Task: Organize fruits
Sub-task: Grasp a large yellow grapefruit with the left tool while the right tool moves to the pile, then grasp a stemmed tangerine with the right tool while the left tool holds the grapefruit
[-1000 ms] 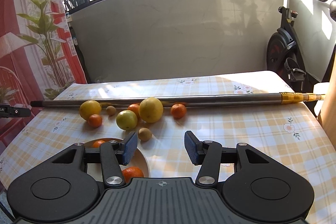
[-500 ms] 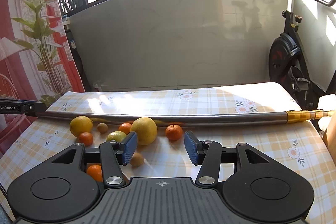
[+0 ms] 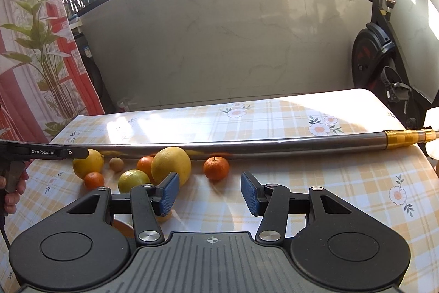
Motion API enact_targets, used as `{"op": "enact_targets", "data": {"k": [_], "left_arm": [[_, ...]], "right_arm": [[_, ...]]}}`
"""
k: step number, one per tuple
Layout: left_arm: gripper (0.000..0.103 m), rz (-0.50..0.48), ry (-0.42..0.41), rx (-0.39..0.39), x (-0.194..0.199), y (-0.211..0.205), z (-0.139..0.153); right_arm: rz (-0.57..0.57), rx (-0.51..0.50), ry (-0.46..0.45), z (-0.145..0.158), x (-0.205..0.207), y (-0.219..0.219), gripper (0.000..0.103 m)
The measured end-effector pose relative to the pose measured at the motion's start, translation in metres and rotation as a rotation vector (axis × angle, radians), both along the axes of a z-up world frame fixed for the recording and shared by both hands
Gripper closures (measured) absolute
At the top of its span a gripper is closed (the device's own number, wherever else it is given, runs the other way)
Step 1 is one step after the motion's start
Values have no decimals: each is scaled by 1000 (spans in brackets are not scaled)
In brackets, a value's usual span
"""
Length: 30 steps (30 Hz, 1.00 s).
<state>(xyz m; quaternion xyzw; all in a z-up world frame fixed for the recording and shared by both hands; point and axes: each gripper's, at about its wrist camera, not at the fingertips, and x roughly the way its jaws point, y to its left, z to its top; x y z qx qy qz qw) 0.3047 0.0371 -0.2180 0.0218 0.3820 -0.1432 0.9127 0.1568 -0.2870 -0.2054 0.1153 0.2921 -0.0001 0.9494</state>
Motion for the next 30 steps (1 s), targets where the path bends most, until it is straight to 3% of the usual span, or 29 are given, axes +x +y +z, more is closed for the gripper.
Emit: {"op": "enact_targets", "data": {"k": [6, 15, 24, 30], "left_arm": [[43, 6, 32, 31, 8, -2, -13], [43, 27, 72, 14, 16, -1, -24], [44, 78, 34, 46, 6, 4, -25], [44, 111, -13, 13, -13, 24, -13]], "right_arm": [[-6, 25, 12, -7, 4, -5, 56], [-15, 37, 24, -11, 2, -8, 56], [-13, 54, 63, -22, 9, -15, 56], [-1, 18, 81, -30, 20, -20, 56]]}}
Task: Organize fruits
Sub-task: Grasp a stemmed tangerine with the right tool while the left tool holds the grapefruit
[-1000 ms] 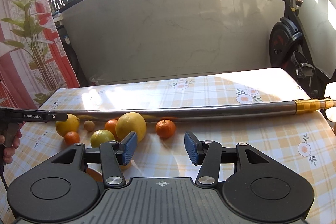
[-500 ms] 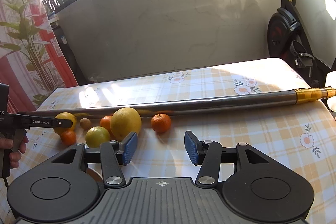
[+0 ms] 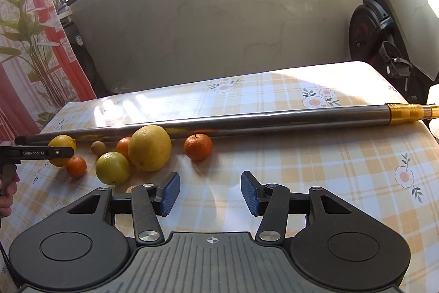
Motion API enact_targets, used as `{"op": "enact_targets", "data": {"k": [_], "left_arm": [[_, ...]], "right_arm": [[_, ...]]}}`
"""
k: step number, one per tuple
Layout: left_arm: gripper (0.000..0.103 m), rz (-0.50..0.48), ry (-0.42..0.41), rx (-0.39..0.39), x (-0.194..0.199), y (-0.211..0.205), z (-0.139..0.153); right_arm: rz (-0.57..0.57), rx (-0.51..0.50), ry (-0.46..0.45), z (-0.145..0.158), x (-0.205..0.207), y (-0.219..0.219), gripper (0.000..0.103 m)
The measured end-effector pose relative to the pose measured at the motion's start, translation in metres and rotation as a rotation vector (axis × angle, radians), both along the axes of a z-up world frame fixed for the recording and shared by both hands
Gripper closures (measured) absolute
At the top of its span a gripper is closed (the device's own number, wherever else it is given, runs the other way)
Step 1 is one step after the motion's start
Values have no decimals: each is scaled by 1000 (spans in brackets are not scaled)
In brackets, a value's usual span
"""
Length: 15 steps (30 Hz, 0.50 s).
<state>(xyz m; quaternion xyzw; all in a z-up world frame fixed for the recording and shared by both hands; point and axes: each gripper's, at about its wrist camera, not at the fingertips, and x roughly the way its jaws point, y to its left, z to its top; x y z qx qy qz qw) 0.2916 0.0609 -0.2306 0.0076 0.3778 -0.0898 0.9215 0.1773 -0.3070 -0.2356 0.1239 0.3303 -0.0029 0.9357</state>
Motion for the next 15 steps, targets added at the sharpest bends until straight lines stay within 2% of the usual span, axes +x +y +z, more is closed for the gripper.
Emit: {"op": "enact_targets", "data": {"k": [6, 9, 11, 15], "left_arm": [[44, 35, -41, -31, -31, 16, 18], [44, 99, -28, -47, -45, 21, 23], [44, 150, -13, -93, -54, 30, 25], [44, 189, -35, -117, -76, 34, 32]], "right_arm": [[12, 14, -28, -9, 17, -5, 56], [1, 35, -50, -15, 26, -7, 56], [-3, 34, -68, -17, 32, -7, 56], [2, 6, -71, -22, 48, -2, 57]]}}
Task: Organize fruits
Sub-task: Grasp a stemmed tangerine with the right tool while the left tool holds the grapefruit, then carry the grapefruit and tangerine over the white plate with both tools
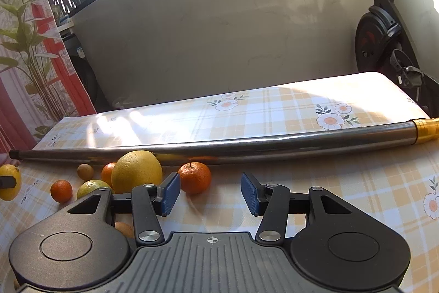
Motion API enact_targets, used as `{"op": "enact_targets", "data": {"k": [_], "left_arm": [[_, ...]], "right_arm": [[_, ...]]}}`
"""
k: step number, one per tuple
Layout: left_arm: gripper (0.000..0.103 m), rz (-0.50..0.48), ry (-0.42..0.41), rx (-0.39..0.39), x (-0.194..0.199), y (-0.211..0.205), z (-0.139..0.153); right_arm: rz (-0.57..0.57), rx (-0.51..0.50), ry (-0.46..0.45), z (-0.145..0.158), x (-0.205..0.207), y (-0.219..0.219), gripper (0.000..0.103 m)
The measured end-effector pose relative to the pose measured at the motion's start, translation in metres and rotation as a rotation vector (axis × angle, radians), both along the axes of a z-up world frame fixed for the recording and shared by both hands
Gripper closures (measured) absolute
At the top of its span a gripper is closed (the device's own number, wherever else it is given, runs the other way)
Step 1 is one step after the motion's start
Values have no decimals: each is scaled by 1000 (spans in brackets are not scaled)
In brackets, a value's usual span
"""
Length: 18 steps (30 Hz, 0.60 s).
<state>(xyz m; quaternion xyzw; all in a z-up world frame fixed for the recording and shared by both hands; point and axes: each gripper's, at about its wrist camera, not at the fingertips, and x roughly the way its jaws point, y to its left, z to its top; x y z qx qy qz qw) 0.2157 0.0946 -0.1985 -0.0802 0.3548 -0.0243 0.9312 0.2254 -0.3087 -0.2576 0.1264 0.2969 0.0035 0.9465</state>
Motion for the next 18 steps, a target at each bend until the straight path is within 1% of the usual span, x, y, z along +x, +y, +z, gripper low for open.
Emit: {"op": "enact_targets", "data": {"k": [3, 8, 10, 13, 14, 15, 18], "left_arm": [[44, 15, -32, 7, -17, -2, 4], [44, 40, -47, -16, -38, -2, 4], [44, 35, -45, -16, -42, -4, 3], [44, 14, -42, 0, -44, -8, 2], [44, 8, -39, -3, -46, -8, 1], [44, 7, -37, -9, -47, -8, 1], [44, 4, -30, -32, -52, -10, -1]], "right_arm": [[20, -17, 9, -4, 14, 4, 57], [54, -45, 40, -10, 29, 14, 61], [53, -53, 52, -13, 33, 16, 62], [54, -31, 63, -17, 37, 16, 62], [55, -31, 68, -17, 38, 17, 64], [62, -29, 71, -18, 39, 18, 70], [65, -27, 75, -18, 38, 21, 71]]}}
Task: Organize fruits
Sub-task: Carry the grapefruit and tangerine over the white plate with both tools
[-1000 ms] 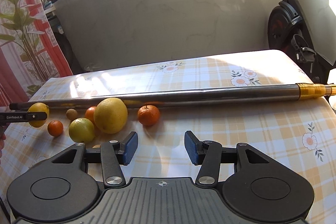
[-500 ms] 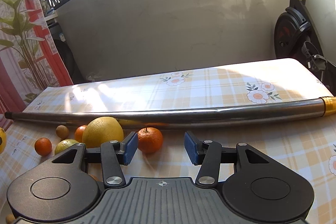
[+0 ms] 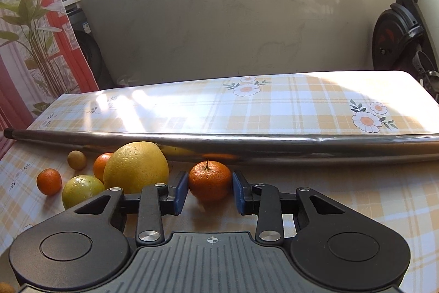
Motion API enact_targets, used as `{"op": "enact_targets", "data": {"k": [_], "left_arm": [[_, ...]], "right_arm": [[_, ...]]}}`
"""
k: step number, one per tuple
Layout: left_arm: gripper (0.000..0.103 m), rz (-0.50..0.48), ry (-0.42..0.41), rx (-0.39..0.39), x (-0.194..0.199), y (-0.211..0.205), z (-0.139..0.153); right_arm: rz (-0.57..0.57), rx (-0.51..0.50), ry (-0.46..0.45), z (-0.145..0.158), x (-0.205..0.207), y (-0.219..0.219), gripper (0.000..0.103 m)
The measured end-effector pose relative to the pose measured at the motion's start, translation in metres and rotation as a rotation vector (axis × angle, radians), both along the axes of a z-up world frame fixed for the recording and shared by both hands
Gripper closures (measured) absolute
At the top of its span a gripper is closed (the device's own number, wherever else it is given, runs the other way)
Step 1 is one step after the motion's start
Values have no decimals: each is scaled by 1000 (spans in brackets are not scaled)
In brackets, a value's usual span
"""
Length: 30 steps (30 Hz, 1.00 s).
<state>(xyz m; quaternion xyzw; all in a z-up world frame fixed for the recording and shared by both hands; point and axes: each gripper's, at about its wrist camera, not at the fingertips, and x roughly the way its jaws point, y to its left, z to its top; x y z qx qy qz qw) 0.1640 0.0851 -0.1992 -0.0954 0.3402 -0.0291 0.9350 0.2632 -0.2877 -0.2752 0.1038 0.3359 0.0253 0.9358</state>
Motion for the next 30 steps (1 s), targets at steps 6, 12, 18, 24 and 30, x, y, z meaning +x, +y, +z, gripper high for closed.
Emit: {"op": "enact_targets", "data": {"k": [6, 12, 18, 24, 30], "left_arm": [[44, -43, 7, -27, -12, -12, -3], [44, -81, -4, -44, -25, -19, -2], [44, -107, -7, -46, -38, -25, 2], [44, -133, -10, -16, -49, -29, 10], [44, -145, 9, -7, -52, -32, 15]], "right_arm": [[-11, 10, 10, 2, -15, 1, 72], [14, -9, -10, 22, -45, 10, 72], [4, 23, -44, 46, -90, 25, 72], [-19, 90, -76, 58, -130, 47, 72], [-78, 213, -93, 67, -155, 54, 72]]}}
